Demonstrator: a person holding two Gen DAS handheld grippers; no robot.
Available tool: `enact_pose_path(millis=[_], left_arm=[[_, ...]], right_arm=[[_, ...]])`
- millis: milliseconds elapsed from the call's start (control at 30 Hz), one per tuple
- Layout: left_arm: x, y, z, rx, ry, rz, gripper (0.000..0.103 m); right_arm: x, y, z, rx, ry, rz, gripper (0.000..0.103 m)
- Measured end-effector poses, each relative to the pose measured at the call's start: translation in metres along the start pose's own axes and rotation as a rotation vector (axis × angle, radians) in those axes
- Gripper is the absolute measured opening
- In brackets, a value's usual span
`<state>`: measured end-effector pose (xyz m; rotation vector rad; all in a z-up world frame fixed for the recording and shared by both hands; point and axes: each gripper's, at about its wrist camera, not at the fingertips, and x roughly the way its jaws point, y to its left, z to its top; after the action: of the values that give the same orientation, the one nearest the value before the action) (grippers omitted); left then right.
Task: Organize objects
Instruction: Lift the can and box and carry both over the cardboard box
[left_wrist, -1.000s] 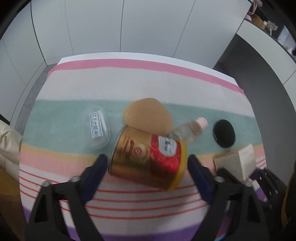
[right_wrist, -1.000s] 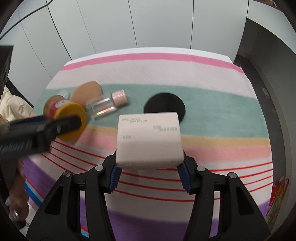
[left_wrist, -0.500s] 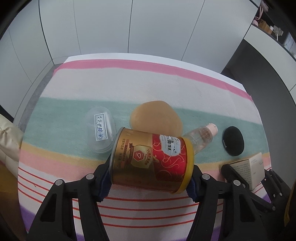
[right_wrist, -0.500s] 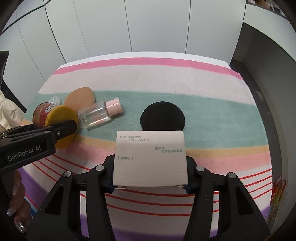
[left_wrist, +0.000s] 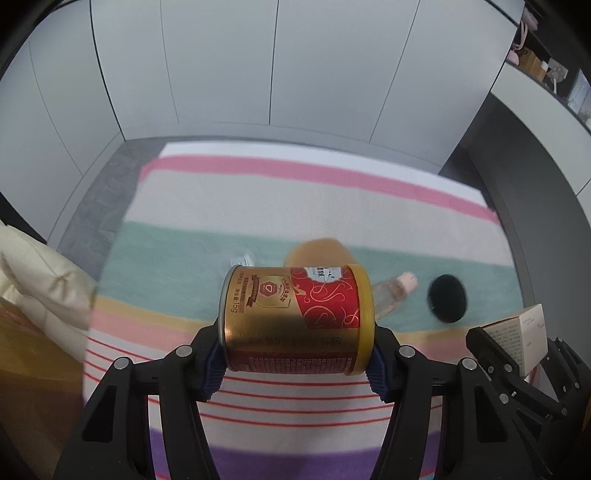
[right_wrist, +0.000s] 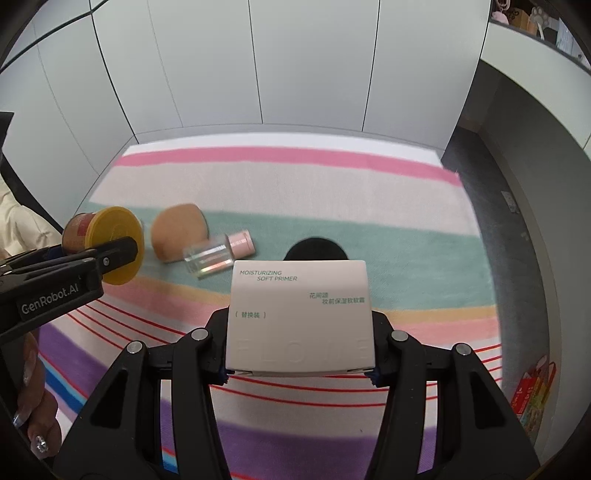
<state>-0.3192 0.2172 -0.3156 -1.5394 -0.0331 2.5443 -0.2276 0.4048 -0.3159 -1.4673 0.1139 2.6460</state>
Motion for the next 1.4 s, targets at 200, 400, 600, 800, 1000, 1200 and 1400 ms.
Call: enact_pose_path(millis=[200, 400, 600, 800, 1000, 1200, 1400], left_arm=[[-0.051, -0.002, 0.016, 0.022, -0.039, 0.014, 0.063], [-0.097, 0.003, 0.034, 0.029, -0.042, 0.001, 0.062], [-0.141, -0.001, 0.051, 0.063, -0.077, 0.021, 0.062], [-0.190, -0.004, 0.063, 0.059, -0.110, 0.003, 0.062], [-0.234, -0.012, 0.070, 0.073, -0.153, 0.026, 0.063], [-0.267, -0.019, 0.071, 0.082, -0.179, 0.026, 0.063], [-0.285, -0.023, 0.064, 0.086, -0.192, 0.025, 0.063]], right_arm=[[-0.040, 0.005, 0.019, -0.012, -0.014, 0.016, 0.054], [-0.075, 0.009, 0.041, -0.022, -0.014, 0.019, 0.054], [-0.117, 0.019, 0.065, -0.056, -0.048, 0.010, 0.054], [-0.166, 0.028, 0.089, -0.096, -0.096, 0.017, 0.054], [-0.206, 0.032, 0.102, -0.111, -0.131, 0.025, 0.054], [-0.235, 0.035, 0.105, -0.101, -0.153, 0.042, 0.054], [-0.252, 0.032, 0.104, -0.084, -0.173, 0.037, 0.054]])
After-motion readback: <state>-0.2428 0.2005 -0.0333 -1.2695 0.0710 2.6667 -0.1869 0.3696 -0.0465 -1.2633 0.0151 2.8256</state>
